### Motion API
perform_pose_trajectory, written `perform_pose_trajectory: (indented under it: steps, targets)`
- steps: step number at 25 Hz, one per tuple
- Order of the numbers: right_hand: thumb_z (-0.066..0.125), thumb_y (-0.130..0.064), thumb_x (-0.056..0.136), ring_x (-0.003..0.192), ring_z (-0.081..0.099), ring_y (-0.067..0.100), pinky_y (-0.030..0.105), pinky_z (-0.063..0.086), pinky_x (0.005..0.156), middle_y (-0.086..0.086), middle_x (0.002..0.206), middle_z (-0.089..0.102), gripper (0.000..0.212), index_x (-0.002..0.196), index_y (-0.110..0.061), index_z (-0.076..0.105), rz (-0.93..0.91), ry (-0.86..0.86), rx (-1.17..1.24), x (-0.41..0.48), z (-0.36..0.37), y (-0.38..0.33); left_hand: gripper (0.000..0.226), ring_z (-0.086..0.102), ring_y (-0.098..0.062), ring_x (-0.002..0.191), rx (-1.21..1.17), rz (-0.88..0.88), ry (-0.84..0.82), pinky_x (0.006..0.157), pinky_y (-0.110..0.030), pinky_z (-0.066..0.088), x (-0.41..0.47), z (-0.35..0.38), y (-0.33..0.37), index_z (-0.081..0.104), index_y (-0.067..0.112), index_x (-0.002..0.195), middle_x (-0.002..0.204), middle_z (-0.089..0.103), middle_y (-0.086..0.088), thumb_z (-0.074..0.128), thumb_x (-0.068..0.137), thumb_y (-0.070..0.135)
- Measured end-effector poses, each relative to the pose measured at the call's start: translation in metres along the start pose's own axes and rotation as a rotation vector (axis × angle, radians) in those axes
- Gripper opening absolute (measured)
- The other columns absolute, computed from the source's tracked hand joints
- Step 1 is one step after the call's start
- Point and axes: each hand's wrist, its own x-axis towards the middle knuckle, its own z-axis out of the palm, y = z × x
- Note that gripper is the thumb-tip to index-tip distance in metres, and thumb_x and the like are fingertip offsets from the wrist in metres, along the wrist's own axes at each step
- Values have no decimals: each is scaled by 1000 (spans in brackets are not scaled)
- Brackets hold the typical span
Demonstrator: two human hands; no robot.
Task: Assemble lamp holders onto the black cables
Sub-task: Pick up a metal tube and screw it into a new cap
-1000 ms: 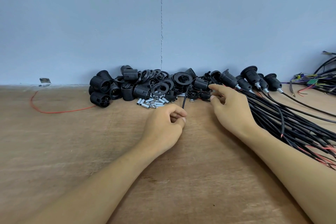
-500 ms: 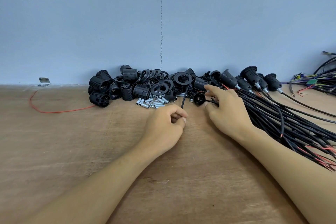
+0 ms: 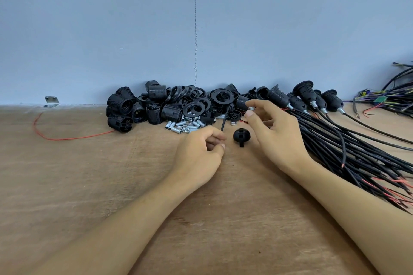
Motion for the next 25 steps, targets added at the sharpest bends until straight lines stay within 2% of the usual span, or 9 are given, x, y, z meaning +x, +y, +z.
perform_pose_trajectory:
  steps: [2, 3, 6, 9, 12, 15, 19, 23, 25]
  targets:
    - [59, -26, 99, 93, 62, -10, 1, 41, 77, -17, 101, 69, 26, 123, -28, 67, 42, -78, 16, 0, 1, -2, 24, 63, 8, 82, -12, -9, 3, 69, -6, 45, 0, 0, 0, 70, 34, 102, 88, 70, 17, 76, 87, 17]
    - [59, -25, 99, 95, 64, -7, 4, 44, 80, -14, 103, 70, 26, 124, -27, 67, 57, -135, 15, 0, 2, -2, 27, 64, 5, 82, -16, -15, -7, 70, -10, 46, -1, 0, 0, 68, 35, 106, 90, 70, 16, 79, 85, 22]
    - [63, -20, 97, 95, 70, 9, 27, 54, 93, -7, 100, 75, 22, 116, -28, 70, 68, -263, 29, -4, 4, -4, 45, 63, -1, 83, 66, 23, -44, 78, -24, 51, -1, 1, 0, 66, 35, 120, 100, 67, 14, 84, 79, 35]
    - [67, -16, 94, 89, 72, 8, 31, 57, 91, -6, 93, 77, 20, 109, -28, 72, 68, -355, 128, -8, 5, -8, 37, 51, -2, 74, 174, 82, -43, 73, -27, 45, 2, 2, 0, 70, 33, 116, 98, 63, 9, 81, 81, 33]
    - [72, -18, 91, 81, 73, 14, 32, 58, 85, -1, 89, 76, 16, 106, -25, 73, 81, -346, 177, -8, 4, -9, 33, 53, -3, 71, 150, 72, -33, 68, -22, 43, 1, 0, 0, 72, 34, 112, 95, 64, 10, 83, 80, 31]
    - [64, -14, 96, 75, 71, 15, 33, 57, 75, 4, 81, 73, 11, 101, -19, 73, 118, -281, 229, -5, 1, -8, 35, 60, 3, 69, -10, 41, 9, 66, -10, 44, -2, -2, 1, 66, 35, 99, 86, 72, 13, 88, 75, 20]
    - [59, -7, 98, 66, 64, 15, 29, 52, 68, 0, 72, 68, 14, 98, -14, 71, 139, -304, 308, -3, -3, -8, 38, 51, 1, 55, -40, 32, 68, 57, -12, 40, 0, -2, 0, 62, 28, 93, 71, 66, 8, 88, 72, 10]
    - [62, -9, 96, 59, 58, 17, 28, 50, 63, 1, 65, 66, 8, 96, -7, 70, 126, -390, 386, -5, -3, -12, 39, 54, 4, 56, 7, 22, 87, 57, -7, 40, 0, -4, 0, 66, 33, 98, 71, 64, 15, 88, 73, 11]
    - [62, -7, 96, 56, 57, 17, 26, 50, 62, 3, 65, 68, 5, 97, -6, 67, 116, -415, 383, -6, -3, -13, 42, 53, 6, 55, 13, 29, 74, 55, -6, 39, -1, -4, 0, 63, 40, 94, 65, 63, 20, 86, 75, 10]
